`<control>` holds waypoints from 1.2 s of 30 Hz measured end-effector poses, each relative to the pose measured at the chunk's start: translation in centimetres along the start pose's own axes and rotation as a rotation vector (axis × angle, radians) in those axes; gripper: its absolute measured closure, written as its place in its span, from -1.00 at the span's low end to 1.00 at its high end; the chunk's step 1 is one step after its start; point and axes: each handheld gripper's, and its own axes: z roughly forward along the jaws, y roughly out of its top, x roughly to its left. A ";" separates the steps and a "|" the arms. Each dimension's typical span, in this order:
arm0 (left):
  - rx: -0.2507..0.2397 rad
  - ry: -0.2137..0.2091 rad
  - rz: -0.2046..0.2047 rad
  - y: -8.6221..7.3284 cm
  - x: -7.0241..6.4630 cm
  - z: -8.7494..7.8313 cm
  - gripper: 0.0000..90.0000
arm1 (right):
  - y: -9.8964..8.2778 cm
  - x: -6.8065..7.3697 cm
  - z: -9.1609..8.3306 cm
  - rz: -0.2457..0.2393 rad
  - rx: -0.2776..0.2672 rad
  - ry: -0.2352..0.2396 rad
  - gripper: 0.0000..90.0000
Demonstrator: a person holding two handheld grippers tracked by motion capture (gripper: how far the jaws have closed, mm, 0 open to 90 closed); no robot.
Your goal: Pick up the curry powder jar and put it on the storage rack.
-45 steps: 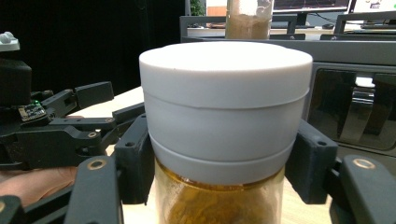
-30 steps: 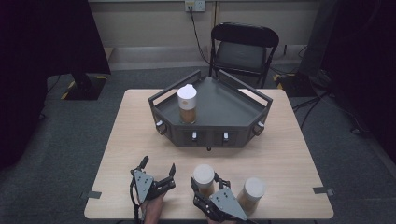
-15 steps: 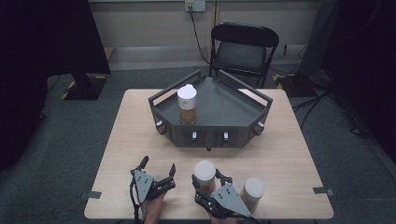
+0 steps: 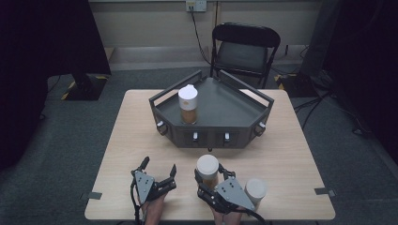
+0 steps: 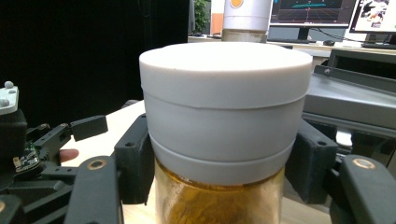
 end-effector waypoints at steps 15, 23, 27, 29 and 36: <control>0.000 0.000 0.000 0.0 0.0 0.0 -0.98 | 1.9 -1.1 0.6 -0.002 -0.008 0.000 -0.22; 0.000 0.000 0.000 0.0 0.0 0.0 -0.98 | 2.9 -1.6 1.0 0.000 -0.016 -0.004 -0.23; 0.000 0.000 0.000 0.0 0.0 0.0 -0.98 | 3.7 -1.9 1.4 -0.006 -0.023 -0.004 -0.23; 0.000 0.000 0.000 0.0 0.0 0.0 -0.98 | 3.9 -2.1 1.5 -0.007 -0.023 -0.003 -0.22; 0.000 0.000 0.000 0.0 0.0 0.0 -0.98 | 4.8 -2.6 2.2 -0.025 -0.022 0.004 -0.23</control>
